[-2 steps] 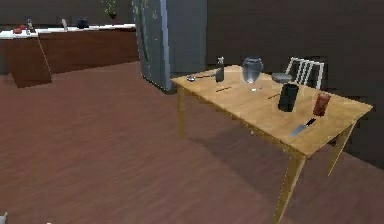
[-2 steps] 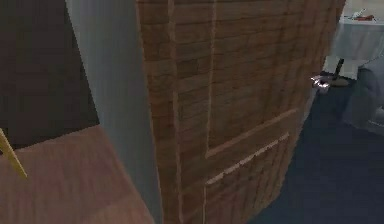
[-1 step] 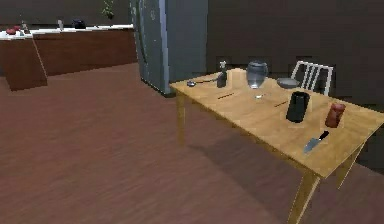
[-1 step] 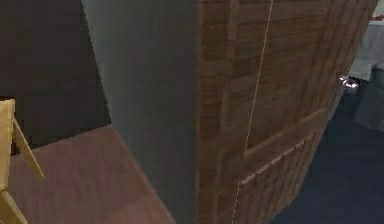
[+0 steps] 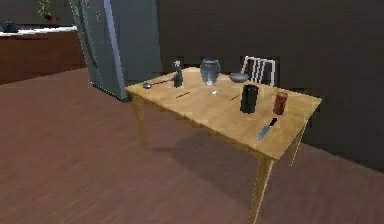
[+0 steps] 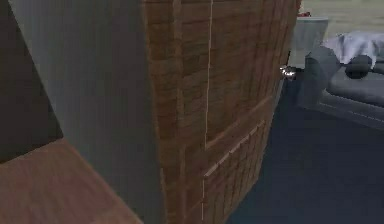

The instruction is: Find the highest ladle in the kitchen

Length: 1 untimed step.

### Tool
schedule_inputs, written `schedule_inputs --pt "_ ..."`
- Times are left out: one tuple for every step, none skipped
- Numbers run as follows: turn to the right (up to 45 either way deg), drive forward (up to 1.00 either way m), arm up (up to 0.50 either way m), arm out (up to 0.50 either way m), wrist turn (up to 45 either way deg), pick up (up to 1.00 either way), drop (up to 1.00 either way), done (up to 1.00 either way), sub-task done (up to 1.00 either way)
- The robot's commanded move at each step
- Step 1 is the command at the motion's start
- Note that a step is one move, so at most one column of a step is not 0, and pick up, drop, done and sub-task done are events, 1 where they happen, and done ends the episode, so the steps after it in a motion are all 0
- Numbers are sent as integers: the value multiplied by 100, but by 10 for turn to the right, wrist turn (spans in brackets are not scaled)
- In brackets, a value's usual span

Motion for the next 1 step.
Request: schedule_inputs --pt "0 40 0 0 0 0 0 0 0"
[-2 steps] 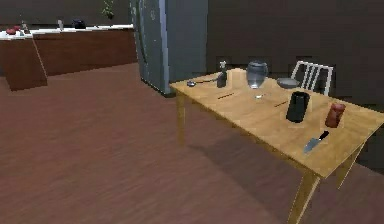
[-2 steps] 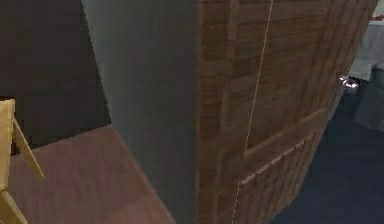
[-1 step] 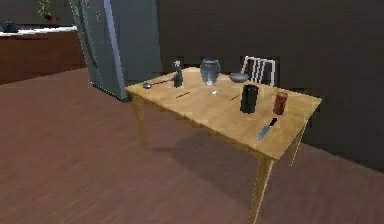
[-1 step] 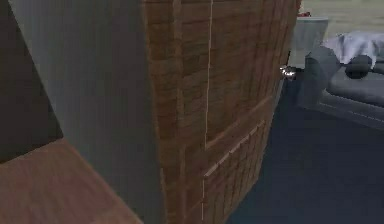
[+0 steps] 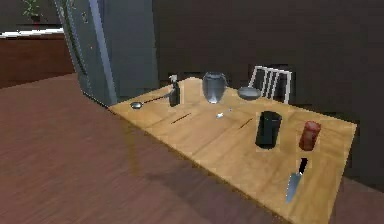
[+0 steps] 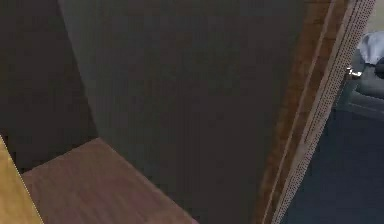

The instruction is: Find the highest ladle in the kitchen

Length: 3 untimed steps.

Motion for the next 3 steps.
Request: schedule_inputs --pt "-330 0 0 0 0 0 0 0 0" --pt "0 65 0 0 0 0 0 0 0" --pt "-330 0 0 0 0 0 0 0 0"
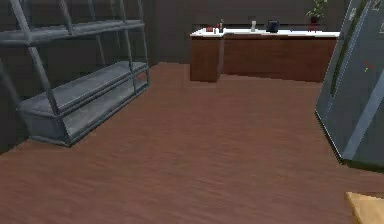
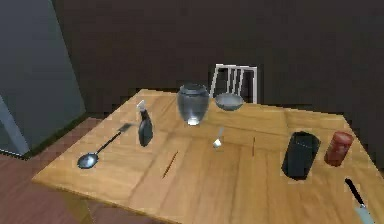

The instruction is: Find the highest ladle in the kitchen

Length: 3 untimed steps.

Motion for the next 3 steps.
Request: schedule_inputs --pt "0 35 0 0 0 0 0 0 0" --pt "90 0 0 0 0 0 0 0 0" --pt "0 40 0 0 0 0 0 0 0"
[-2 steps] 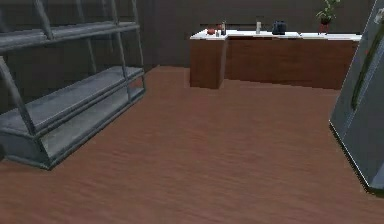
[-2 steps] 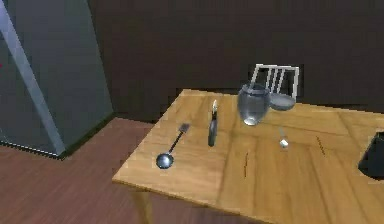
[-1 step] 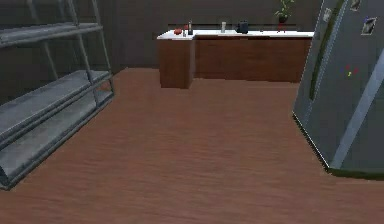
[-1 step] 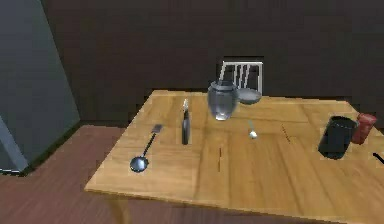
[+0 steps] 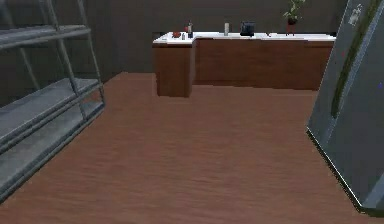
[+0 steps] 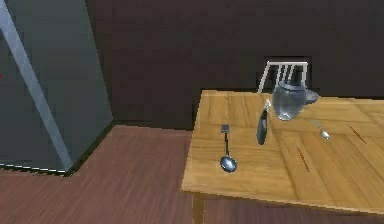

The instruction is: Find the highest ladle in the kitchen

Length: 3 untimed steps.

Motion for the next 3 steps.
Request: schedule_inputs --pt "150 0 0 0 0 0 0 0 0" --pt "0 100 0 0 0 0 0 0 0" --pt "0 100 0 0 0 0 0 0 0"
